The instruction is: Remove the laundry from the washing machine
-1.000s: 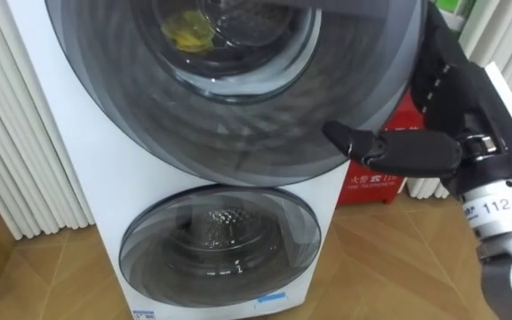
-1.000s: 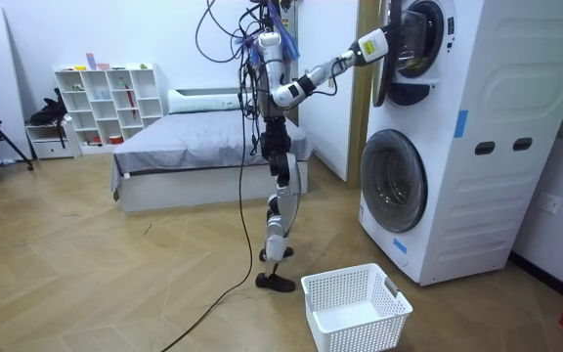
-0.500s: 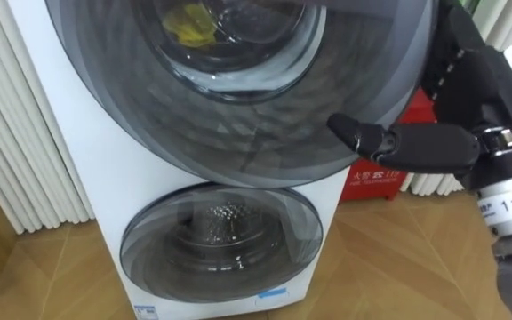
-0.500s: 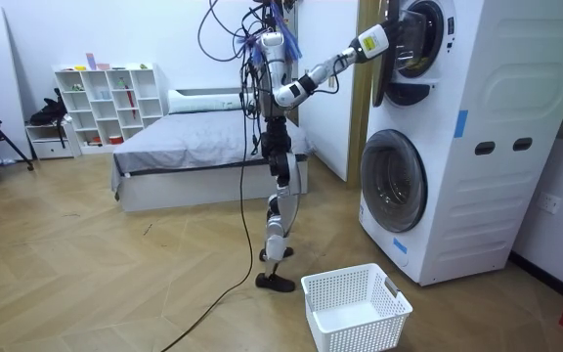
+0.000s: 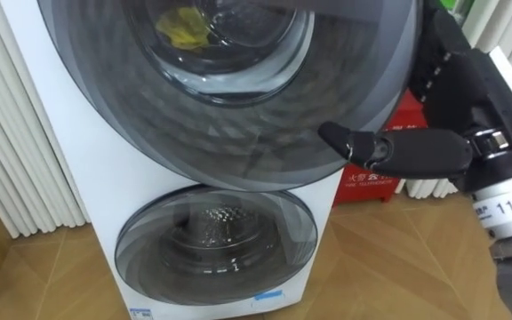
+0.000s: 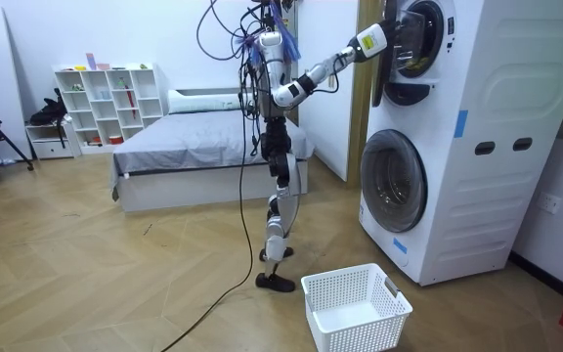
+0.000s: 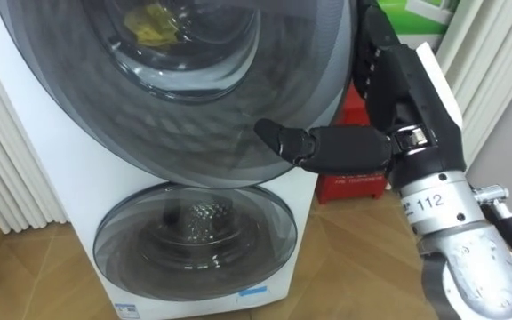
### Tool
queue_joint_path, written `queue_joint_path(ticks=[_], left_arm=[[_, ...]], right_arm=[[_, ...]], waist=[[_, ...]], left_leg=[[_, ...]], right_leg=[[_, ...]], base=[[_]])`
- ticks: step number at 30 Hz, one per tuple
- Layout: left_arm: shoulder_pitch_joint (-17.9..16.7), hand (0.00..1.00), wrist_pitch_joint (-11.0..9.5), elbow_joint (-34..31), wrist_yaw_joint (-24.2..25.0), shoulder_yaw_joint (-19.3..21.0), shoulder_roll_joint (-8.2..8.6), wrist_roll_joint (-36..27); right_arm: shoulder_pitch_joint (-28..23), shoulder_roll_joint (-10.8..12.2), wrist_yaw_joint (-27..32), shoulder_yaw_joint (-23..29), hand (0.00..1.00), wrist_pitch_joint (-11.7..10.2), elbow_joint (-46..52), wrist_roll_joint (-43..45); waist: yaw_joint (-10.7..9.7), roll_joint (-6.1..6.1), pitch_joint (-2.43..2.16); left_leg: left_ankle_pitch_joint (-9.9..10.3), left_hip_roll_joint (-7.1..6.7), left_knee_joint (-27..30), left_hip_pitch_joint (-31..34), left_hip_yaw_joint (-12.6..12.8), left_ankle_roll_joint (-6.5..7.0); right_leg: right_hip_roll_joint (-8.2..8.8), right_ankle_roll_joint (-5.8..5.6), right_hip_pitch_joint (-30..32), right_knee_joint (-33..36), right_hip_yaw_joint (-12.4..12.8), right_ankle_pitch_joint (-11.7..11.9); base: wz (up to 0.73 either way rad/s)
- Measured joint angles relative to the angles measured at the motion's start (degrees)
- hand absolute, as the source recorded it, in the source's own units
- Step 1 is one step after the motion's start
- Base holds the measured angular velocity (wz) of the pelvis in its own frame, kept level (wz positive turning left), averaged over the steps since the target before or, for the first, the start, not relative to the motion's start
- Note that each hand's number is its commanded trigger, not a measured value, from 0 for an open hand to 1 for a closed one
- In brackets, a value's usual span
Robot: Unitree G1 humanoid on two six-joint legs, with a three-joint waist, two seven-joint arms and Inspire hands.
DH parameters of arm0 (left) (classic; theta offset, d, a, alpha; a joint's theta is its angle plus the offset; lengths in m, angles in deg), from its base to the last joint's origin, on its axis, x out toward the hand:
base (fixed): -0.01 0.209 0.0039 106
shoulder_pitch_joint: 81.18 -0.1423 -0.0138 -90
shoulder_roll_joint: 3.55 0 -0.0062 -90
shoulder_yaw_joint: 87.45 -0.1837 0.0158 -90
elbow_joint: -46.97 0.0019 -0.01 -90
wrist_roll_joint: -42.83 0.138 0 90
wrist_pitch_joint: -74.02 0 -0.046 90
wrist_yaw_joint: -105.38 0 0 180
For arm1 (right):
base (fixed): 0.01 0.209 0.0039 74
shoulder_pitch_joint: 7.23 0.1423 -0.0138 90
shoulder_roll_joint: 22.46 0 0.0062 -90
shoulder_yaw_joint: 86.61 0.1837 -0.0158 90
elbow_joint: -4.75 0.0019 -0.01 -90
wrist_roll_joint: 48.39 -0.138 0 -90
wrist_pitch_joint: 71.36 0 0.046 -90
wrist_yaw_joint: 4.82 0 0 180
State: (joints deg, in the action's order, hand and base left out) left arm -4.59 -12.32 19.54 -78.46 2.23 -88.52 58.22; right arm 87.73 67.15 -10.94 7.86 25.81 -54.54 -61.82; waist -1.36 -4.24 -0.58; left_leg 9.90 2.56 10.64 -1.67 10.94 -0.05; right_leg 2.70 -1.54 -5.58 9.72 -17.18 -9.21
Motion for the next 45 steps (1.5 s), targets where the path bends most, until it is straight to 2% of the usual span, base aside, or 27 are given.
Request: queue_joint_path(ticks=[10, 19, 23, 25, 28, 31, 38, 41, 45], left_arm=[[0.18, 0.0, -0.05, 0.45, -0.41, -0.94, -0.06, 0.01], [1.57, 0.0, -0.03, 0.3, -0.43, -2.76, -1.08, 0.14], [3.38, 0.0, 0.06, 0.3, -0.53, -2.91, -1.3, 0.21], [4.12, 0.0, 0.05, 0.31, -0.53, -3.36, -1.38, 0.2], [4.62, 0.0, 0.04, 0.38, -0.54, -4.32, -1.46, 0.16], [4.42, 0.0, -0.03, 0.55, -0.54, -4.33, -1.56, 0.05], [3.7, 0.0, -0.03, 0.63, -0.55, -3.8, -1.93, 0.09], [3.91, 0.0, -0.05, 0.61, -0.55, -3.76, -2.09, 0.11], [3.94, 0.0, -0.19, 0.54, -0.55, -3.79, -2.26, 0.33]], right_arm=[[-0.03, 1.91, -0.33, 0.02, 0.0, -0.01, 0.0, -4.37], [-0.02, 2.01, -0.32, -2.16, 0.0, -1.33, 0.0, -5.08], [0.01, 2.02, -0.28, -3.53, 0.0, -1.4, 1.12, -4.17], [0.01, 2.02, -0.28, -3.89, 0.0, -1.4, 1.66, -4.16], [0.06, 2.1, -0.28, -4.39, 0.0, -1.59, 2.17, -4.27], [0.52, 3.15, -0.15, -4.39, 0.0, -1.74, 2.21, -4.26], [0.66, 3.14, -0.15, -4.4, 0.0, -1.99, 2.24, -3.77], [0.66, 3.14, -0.22, -4.42, 0.0, -2.07, 2.23, -3.77], [0.66, 3.14, -0.4, -4.78, 0.0, -2.31, 2.23, -4.03]], waist=[[-0.01, 0.14, 0.11], [0.18, 0.55, 0.0], [0.27, 0.43, -0.09], [0.42, 0.41, -0.1], [0.83, 0.21, -0.21], [1.64, -0.25, -0.19], [2.28, -1.77, -0.23], [3.14, -1.91, -0.2], [3.2, -2.03, -0.17]], left_leg=[[0.04, 0.16, 0.07, -0.01, 0.18, -0.07], [-0.21, 0.91, -0.01, 0.13, 1.03, -0.7], [-0.4, 0.84, -0.02, 0.41, 1.19, -1.02], [-0.55, 0.9, -0.02, 0.43, 1.16, -1.23], [-0.89, 1.16, 0.1, 0.18, 1.16, -1.69], [-1.09, 1.44, 0.1, 0.1, 1.08, -1.99], [-1.67, 2.1, 0.25, 0.36, 0.45, -2.95], [-1.68, 2.53, 0.28, 0.21, 0.77, -3.01], [-1.85, 2.77, 0.32, 0.27, 0.81, -3.3]], right_leg=[[-0.04, 0.04, 0.03, -0.04, -0.05, 0.03], [-0.72, 0.26, 0.52, -0.06, 0.36, 0.16], [-0.62, 2.5, 0.77, -0.09, 0.1, -0.62], [-0.59, 2.97, 0.78, -0.09, -0.12, -0.92], [-0.74, 3.12, 0.71, -0.1, -0.12, -1.0], [-0.86, 3.55, 0.61, -0.1, -0.26, -1.26], [-1.44, 4.67, 0.47, -0.13, -1.16, -1.95], [-1.84, 4.9, 0.5, -0.15, -0.88, -1.94], [-2.08, 5.2, 0.46, -0.25, -0.84, -1.97]], base=[[-0.01], [-0.04], [-0.01], [0.0], [0.0], [-0.01], [0.05], [-0.05], [-0.02]])
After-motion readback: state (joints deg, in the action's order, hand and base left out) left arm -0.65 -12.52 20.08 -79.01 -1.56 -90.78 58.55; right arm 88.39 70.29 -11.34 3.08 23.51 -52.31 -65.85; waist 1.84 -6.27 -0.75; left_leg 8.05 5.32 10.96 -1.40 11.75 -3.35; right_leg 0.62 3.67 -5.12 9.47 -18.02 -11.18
